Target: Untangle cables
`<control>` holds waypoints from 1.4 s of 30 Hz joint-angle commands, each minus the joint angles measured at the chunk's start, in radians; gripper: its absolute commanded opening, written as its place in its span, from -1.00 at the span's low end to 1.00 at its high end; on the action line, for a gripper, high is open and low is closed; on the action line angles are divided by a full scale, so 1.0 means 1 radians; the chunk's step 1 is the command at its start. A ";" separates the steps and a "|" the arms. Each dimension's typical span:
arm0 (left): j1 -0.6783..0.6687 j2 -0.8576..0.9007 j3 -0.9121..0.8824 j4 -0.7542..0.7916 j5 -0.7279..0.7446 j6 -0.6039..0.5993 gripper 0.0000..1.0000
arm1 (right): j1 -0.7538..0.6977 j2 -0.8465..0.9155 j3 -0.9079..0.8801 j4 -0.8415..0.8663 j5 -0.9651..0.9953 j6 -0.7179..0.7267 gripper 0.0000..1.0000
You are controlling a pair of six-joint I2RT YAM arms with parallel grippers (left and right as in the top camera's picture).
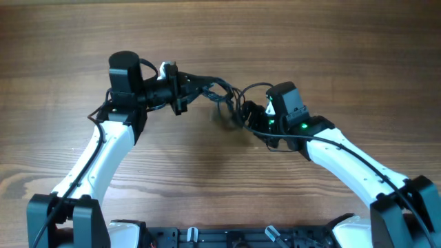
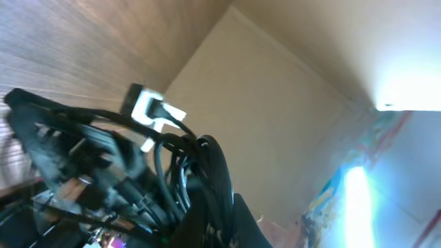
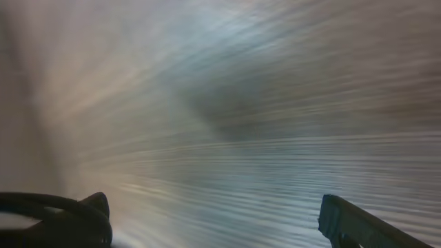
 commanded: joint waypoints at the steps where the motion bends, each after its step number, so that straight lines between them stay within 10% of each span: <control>1: 0.053 -0.023 0.018 0.025 0.081 -0.006 -0.92 | -0.038 0.029 -0.016 -0.043 0.107 -0.096 0.99; 8: 0.134 -0.023 0.018 0.025 0.145 0.146 -0.92 | -0.149 0.029 -0.016 -0.085 0.122 -0.196 0.99; 18: 0.142 -0.023 0.018 -0.020 0.165 0.726 -0.92 | -0.254 -0.023 0.030 -0.178 0.066 -0.469 1.00; 29: 0.079 -0.023 0.018 -0.267 0.166 1.394 -0.92 | -0.354 -0.195 0.078 -0.111 -0.611 -0.819 1.00; 42: -0.181 -0.023 0.018 -0.278 0.182 1.525 -0.75 | -0.218 -0.136 0.077 0.069 -0.658 -0.847 0.79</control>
